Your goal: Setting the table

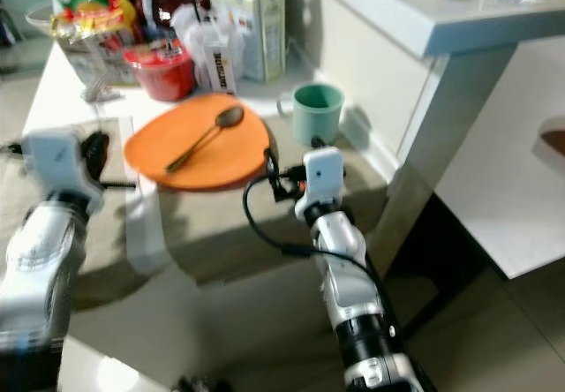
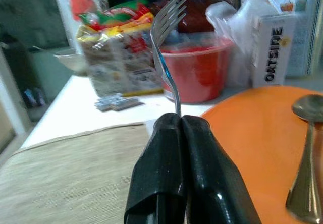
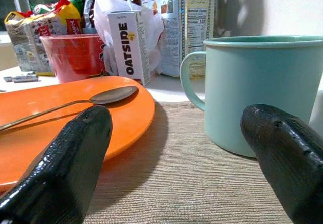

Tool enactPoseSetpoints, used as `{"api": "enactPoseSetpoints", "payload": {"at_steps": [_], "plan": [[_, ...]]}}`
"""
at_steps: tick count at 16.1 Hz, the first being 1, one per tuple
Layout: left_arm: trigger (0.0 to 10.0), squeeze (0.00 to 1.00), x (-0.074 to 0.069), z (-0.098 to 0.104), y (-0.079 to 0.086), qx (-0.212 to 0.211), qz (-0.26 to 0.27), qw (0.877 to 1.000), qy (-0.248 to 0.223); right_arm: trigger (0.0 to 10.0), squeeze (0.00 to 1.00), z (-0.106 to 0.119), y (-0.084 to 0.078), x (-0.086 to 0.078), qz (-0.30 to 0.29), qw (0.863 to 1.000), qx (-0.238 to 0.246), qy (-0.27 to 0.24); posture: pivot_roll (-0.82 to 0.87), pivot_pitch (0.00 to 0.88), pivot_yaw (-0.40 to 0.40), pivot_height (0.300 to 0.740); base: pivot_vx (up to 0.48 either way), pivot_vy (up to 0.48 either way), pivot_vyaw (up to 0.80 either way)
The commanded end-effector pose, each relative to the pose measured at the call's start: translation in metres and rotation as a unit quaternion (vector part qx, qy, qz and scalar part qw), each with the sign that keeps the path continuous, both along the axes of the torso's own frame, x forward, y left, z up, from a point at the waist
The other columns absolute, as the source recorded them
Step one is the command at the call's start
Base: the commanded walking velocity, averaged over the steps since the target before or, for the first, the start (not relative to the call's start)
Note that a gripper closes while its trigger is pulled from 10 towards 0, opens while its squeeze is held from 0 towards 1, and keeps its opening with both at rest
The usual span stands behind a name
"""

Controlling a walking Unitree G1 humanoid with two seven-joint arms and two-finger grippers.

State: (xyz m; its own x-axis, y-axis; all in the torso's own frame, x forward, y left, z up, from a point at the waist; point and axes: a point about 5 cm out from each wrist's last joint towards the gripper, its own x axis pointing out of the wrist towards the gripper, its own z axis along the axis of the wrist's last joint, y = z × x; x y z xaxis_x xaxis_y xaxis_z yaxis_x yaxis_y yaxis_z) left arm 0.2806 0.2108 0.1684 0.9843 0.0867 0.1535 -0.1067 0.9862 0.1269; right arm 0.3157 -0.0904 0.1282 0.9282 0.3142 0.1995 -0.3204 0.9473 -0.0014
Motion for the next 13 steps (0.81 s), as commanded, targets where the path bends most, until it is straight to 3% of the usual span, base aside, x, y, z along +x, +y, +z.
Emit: {"api": "enactPoseSetpoints", "payload": {"at_steps": [1, 4, 7, 13], "plan": [[0.0, 0.00, -0.014, 0.013, 0.007, 0.015, 0.036, 0.998, -0.053, 10.0, 0.00, 0.008, 0.001, -0.001, 0.009, 1.000, 0.011, -0.017, 0.00, 0.000, 0.057, 0.740, 0.000, 0.000, 0.00], [0.0, 0.00, -0.034, 0.002, 0.009, 0.013, 0.058, 0.997, -0.041, 10.0, 0.00, 0.008, -0.001, 0.001, 0.010, 1.000, 0.006, -0.015, 0.00, 0.000, 0.053, 0.740, 0.000, 0.000, 0.00], [0.0, 0.00, -0.043, -0.011, 0.005, -0.008, 0.066, 0.998, -0.016, 10.0, 0.00, 0.001, -0.001, -0.001, 0.013, 1.000, 0.000, -0.008, 0.01, 0.000, 0.048, 0.740, 0.000, 0.000, 0.00], [0.0, 0.00, -0.028, -0.025, 0.002, -0.085, 0.045, 0.995, 0.039, 10.0, 0.00, -0.008, 0.011, -0.005, 0.031, 0.999, -0.006, 0.011, 0.01, 0.000, 0.040, 0.740, 0.000, 0.000, 0.00]]}}
